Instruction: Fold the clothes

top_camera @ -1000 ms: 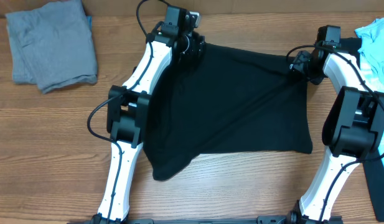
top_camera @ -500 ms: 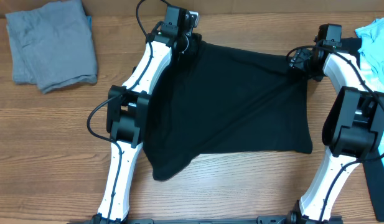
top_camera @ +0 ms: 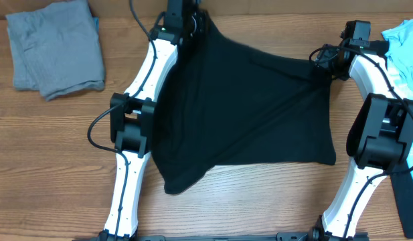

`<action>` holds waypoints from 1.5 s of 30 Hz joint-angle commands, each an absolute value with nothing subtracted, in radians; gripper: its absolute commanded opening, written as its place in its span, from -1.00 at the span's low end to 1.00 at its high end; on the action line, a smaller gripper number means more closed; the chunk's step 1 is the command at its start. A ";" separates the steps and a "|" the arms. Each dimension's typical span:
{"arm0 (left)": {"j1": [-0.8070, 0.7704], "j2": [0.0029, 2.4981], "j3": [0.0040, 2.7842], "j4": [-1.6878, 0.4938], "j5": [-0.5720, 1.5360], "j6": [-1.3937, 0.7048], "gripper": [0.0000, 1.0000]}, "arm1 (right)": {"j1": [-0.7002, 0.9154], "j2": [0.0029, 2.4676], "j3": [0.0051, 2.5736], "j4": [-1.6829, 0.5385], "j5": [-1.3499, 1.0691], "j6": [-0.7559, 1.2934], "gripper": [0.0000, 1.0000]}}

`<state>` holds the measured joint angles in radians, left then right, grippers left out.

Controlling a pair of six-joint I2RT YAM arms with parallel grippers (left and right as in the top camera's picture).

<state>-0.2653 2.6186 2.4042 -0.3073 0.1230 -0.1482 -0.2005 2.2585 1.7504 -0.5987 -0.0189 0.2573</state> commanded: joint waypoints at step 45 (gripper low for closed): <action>-0.227 2.551 2.424 -1.034 -0.041 -0.160 1.00 | -0.124 2.379 1.847 -0.514 0.004 0.258 0.43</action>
<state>-0.2337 2.6087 2.4088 -1.0222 -0.0322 -0.1612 -0.1215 2.3524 1.8252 -0.5163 -0.0212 0.2611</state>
